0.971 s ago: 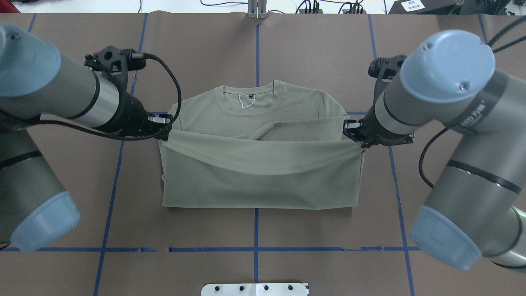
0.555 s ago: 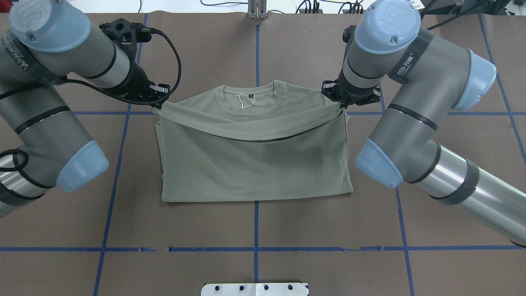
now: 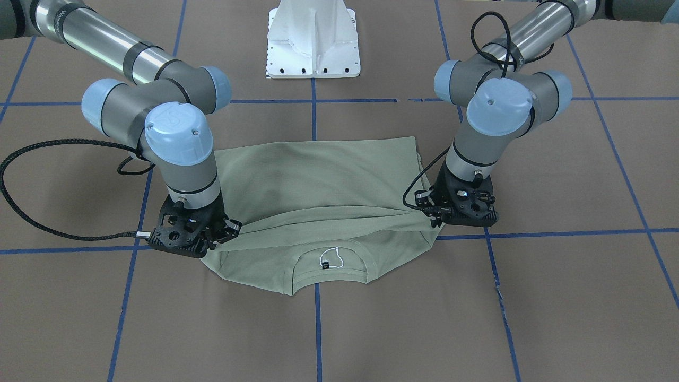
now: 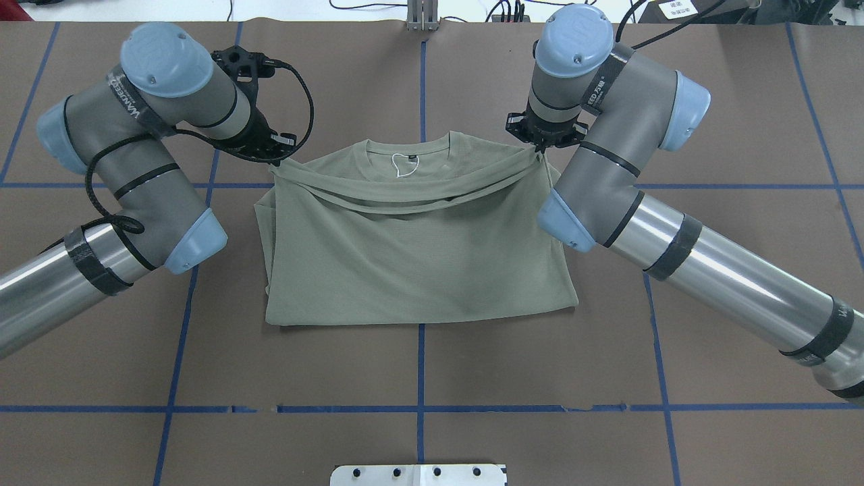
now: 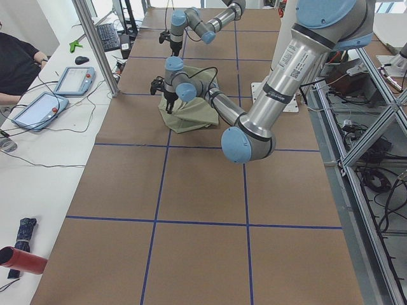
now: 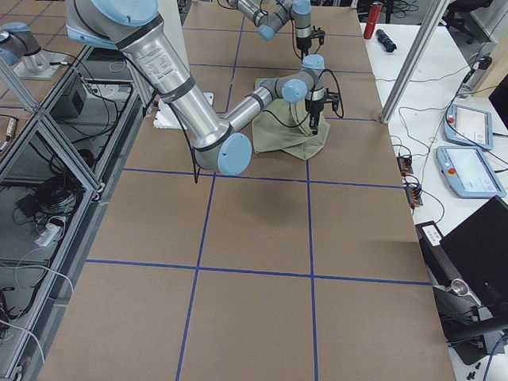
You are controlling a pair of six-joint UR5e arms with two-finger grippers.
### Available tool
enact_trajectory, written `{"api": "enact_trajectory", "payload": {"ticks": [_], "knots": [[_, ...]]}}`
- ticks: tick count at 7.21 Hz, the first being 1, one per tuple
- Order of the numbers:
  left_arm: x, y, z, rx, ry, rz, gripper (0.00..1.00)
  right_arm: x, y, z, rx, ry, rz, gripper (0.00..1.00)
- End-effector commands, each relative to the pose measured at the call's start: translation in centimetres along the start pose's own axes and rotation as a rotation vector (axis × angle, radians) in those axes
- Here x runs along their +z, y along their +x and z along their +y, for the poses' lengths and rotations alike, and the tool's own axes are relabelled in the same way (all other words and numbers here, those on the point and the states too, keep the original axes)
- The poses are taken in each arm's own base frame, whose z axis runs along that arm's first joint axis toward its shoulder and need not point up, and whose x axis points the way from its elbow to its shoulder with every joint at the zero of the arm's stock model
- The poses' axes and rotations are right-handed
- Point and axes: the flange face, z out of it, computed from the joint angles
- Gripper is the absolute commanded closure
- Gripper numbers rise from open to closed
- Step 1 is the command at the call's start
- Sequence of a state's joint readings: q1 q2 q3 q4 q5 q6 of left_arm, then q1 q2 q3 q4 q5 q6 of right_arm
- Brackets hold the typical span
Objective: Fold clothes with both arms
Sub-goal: 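Release the hem near the collar and raise both grippers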
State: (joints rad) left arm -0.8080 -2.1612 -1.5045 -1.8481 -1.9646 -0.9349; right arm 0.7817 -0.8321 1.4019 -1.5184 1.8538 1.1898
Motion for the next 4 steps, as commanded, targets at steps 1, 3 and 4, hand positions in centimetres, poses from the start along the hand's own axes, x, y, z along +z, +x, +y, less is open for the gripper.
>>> {"api": "enact_trajectory", "payload": {"ticks": [1, 3, 4], "knots": [[1.68, -0.39, 0.38, 0.005, -0.008, -0.003, 1.00, 0.97, 0.61, -0.97, -0.017, 0.010, 0.009, 1.00], [1.89, -0.28, 0.64, 0.008, -0.013, -0.004, 1.00, 1.16, 0.97, -1.01, -0.020, 0.010, 0.012, 1.00], [1.89, -0.28, 0.64, 0.008, -0.013, -0.004, 1.00, 1.32, 1.15, -0.99, -0.025, 0.008, 0.015, 1.00]]}}
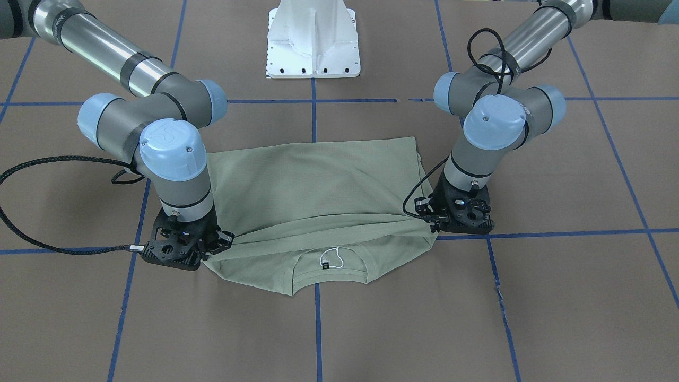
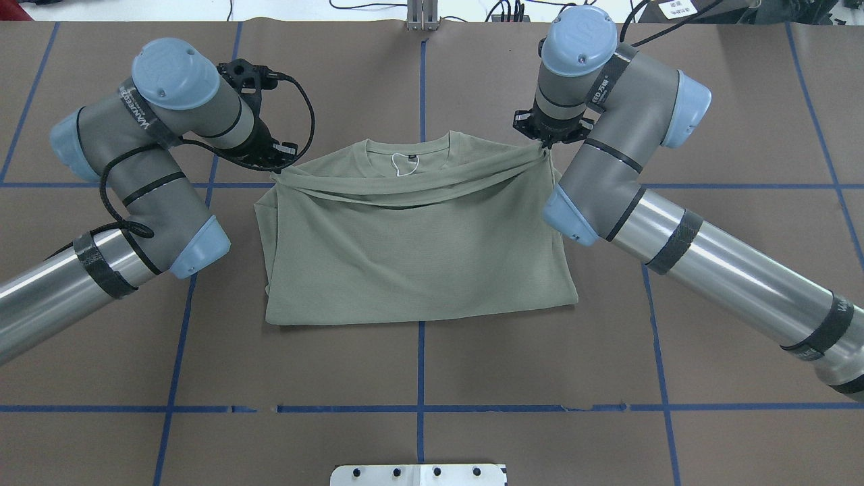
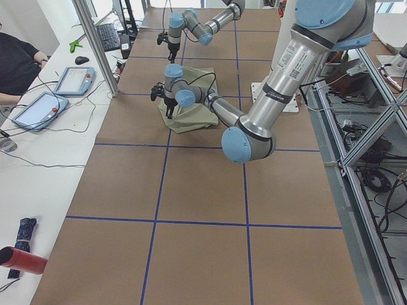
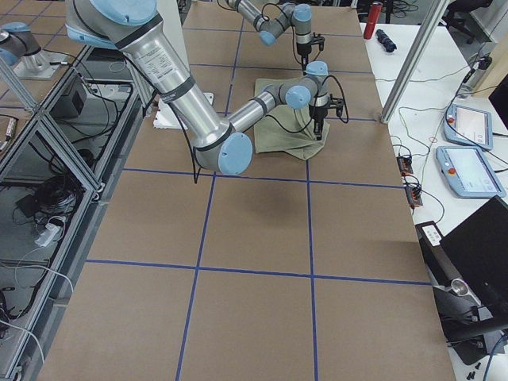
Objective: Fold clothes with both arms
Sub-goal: 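Release the hem near the collar and raise both grippers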
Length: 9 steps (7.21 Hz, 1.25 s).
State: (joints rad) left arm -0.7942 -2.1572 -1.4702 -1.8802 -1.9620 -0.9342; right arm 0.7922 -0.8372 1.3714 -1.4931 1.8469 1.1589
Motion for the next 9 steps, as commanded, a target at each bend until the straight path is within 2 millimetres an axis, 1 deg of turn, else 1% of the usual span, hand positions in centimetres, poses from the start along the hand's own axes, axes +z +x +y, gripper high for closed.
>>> {"api": "enact_trajectory", "payload": {"ticks": [1, 3, 4, 5, 6, 7, 8, 9], "knots": [[0.1, 0.0, 0.1, 0.000, -0.001, 0.000, 1.00, 0.2, 0.4, -0.1, -0.004, 0.000, 0.004, 1.00], [0.1, 0.0, 0.1, 0.000, -0.004, 0.002, 1.00, 0.6, 0.5, 0.1, -0.007, -0.003, 0.010, 1.00], [0.0, -0.1, 0.1, 0.001, -0.001, 0.003, 0.87, 0.9, 0.9, 0.1, -0.005, -0.005, 0.014, 0.82], [0.0, -0.1, 0.2, 0.014, 0.008, 0.012, 0.01, 1.5, 1.0, 0.7, -0.014, -0.001, 0.018, 0.01], [-0.1, -1.0, 0.9, 0.029, 0.017, 0.038, 0.00, 0.8, 0.8, 0.4, -0.023, 0.010, 0.000, 0.00], [-1.5, -0.5, 1.4, 0.040, 0.030, 0.061, 0.00, 0.5, 1.3, -0.1, -0.072, -0.002, -0.011, 0.00], [-3.8, -1.3, 3.7, 0.047, 0.044, 0.092, 0.00, 0.1, 2.8, -0.9, -0.135, -0.041, -0.039, 0.00], [-6.1, -1.7, 7.5, 0.062, 0.044, 0.129, 0.00, -0.6, 5.9, -0.8, -0.187, -0.063, -0.064, 0.00]]}}
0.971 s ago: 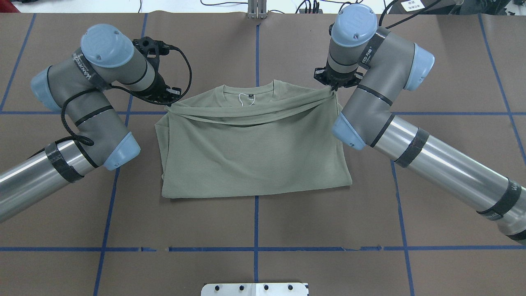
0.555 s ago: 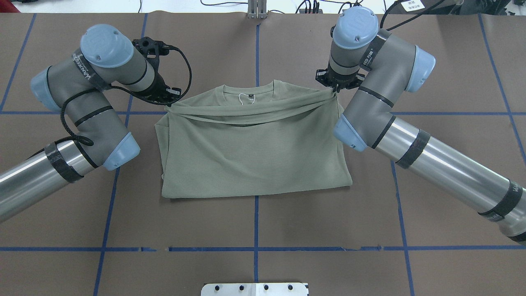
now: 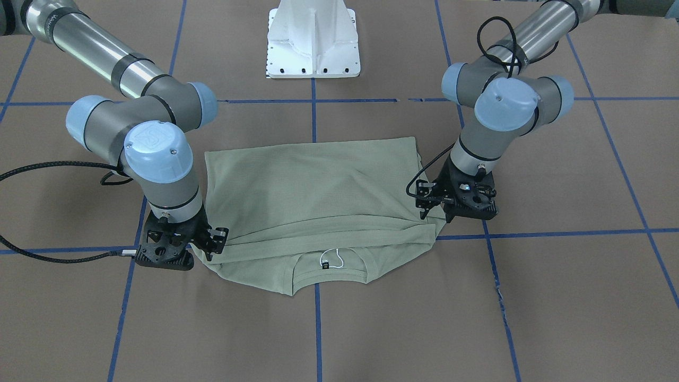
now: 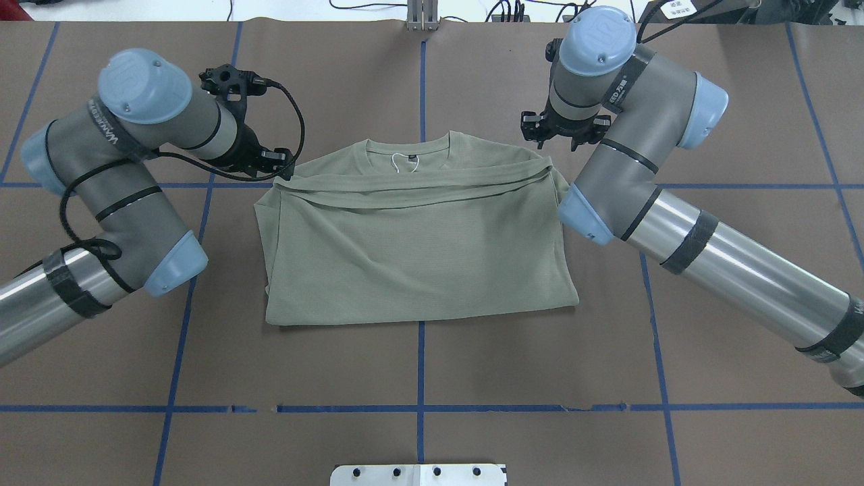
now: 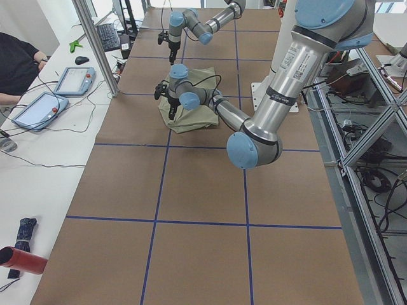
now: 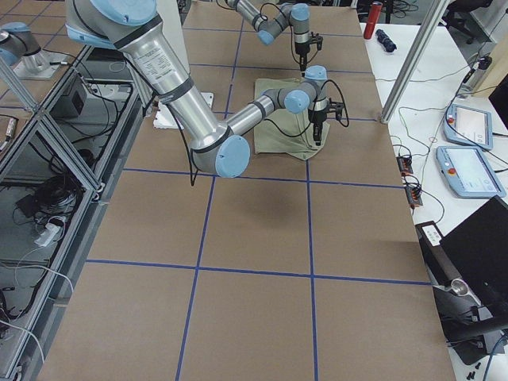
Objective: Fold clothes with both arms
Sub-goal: 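Release the hem near the collar and raise both grippers, then lower the left gripper and grasp the folded shirt's side edge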
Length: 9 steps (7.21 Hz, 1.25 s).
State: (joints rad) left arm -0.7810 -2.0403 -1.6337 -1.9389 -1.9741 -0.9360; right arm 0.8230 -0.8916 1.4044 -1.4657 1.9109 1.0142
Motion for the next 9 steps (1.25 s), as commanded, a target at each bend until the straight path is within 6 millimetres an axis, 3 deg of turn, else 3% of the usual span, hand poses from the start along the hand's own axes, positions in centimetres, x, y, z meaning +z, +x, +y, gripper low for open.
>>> {"api": "enact_trajectory", "payload": {"ticks": [1, 2, 4, 6, 7, 9], "knots": [[-4.0, 0.2, 8.9, -0.045, -0.030, 0.070, 0.00, -1.7, 4.7, 1.7, -0.089, -0.019, -0.047, 0.00], [-4.1, 1.7, 12.3, -0.080, -0.052, 0.085, 0.00, -2.3, 5.0, 2.2, -0.089, -0.015, -0.056, 0.00], [-0.1, 5.0, 18.2, -0.182, -0.040, 0.055, 0.00, -2.3, 5.1, 2.2, -0.082, -0.012, -0.054, 0.00], [1.4, 3.6, 19.7, -0.187, -0.042, 0.053, 0.05, -2.3, 5.0, 2.3, -0.083, -0.011, -0.055, 0.00], [2.9, 2.8, 19.8, -0.186, -0.041, 0.056, 0.11, -2.3, 5.0, 2.2, -0.081, -0.009, -0.053, 0.00], [4.0, 2.3, 19.9, -0.187, -0.037, 0.066, 0.15, -2.3, 4.9, 2.3, -0.083, -0.008, -0.053, 0.00]]}}
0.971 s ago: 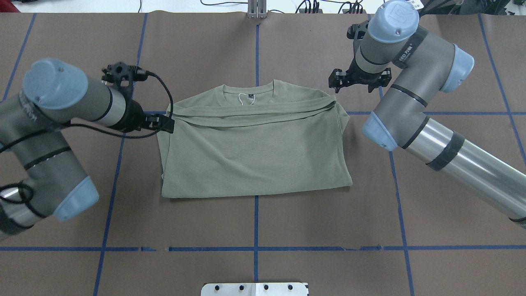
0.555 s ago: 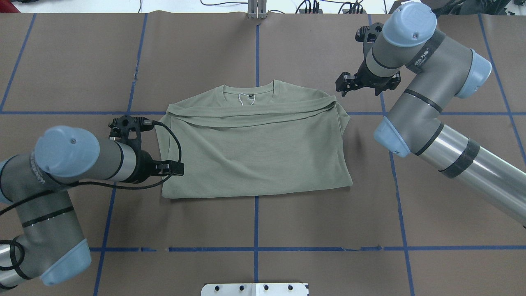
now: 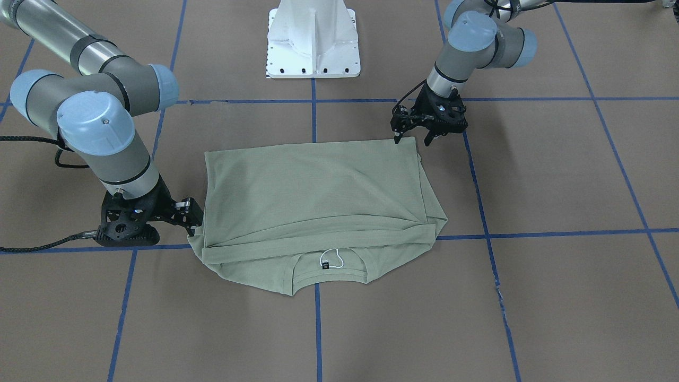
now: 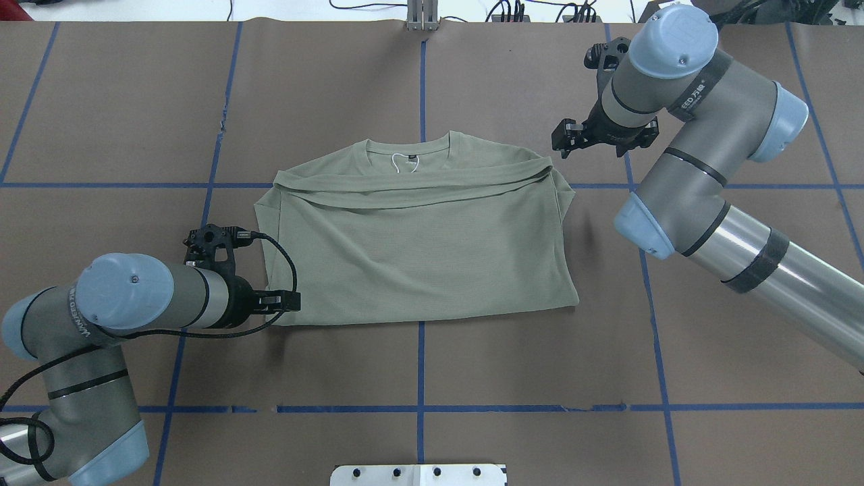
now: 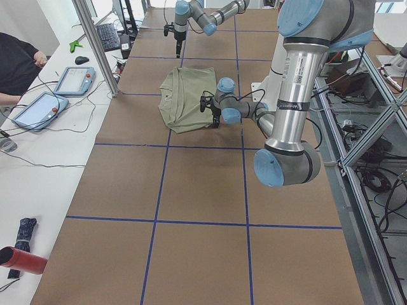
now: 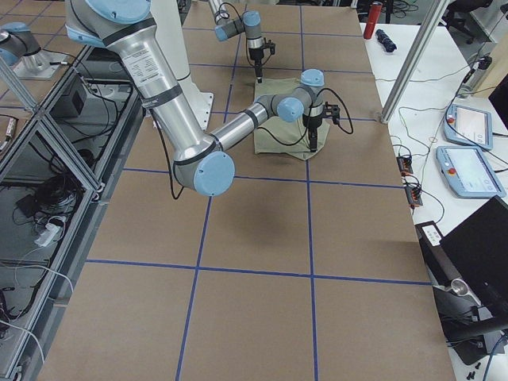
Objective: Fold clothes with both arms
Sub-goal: 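Lower the left gripper and grasp the folded shirt's side edge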
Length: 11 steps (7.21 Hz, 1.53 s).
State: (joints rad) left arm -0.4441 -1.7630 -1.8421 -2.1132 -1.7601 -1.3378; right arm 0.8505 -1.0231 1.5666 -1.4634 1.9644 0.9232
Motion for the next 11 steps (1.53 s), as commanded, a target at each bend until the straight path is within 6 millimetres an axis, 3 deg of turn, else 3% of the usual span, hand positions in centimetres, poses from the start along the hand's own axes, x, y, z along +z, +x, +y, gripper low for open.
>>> {"api": "enact_trajectory", "payload": {"ticks": [1, 3, 5, 7, 8, 9, 10, 11], "knots": [[0.7, -0.1, -0.1, -0.013, 0.000, 0.006, 0.40, 0.0, 0.0, 0.0, -0.001, 0.002, 0.001, 0.00], [0.4, 0.5, 0.1, -0.014, -0.008, 0.020, 0.99, 0.0, 0.0, 0.0, -0.001, 0.002, 0.001, 0.00], [0.1, 0.5, 0.5, -0.013, -0.011, 0.022, 1.00, 0.0, 0.0, 0.1, 0.000, 0.001, 0.002, 0.00], [-2.1, 0.4, 0.7, 0.020, -0.037, 0.034, 1.00, 0.2, 0.2, 0.1, 0.001, 0.000, 0.004, 0.00], [-3.6, -1.3, -1.4, 0.107, -0.031, 0.014, 1.00, 0.2, 0.1, 0.1, 0.000, -0.001, 0.004, 0.00], [-4.1, -3.5, -4.7, 0.194, 0.018, -0.021, 1.00, 0.2, 0.0, 0.2, 0.000, -0.002, 0.003, 0.00], [-4.3, -7.6, -10.0, 0.257, 0.070, -0.097, 1.00, 0.2, -0.1, 0.2, -0.002, -0.001, 0.002, 0.00], [-4.0, -9.9, -15.0, 0.301, 0.111, -0.155, 1.00, 0.2, -0.1, 0.2, -0.002, -0.001, 0.002, 0.00]]}}
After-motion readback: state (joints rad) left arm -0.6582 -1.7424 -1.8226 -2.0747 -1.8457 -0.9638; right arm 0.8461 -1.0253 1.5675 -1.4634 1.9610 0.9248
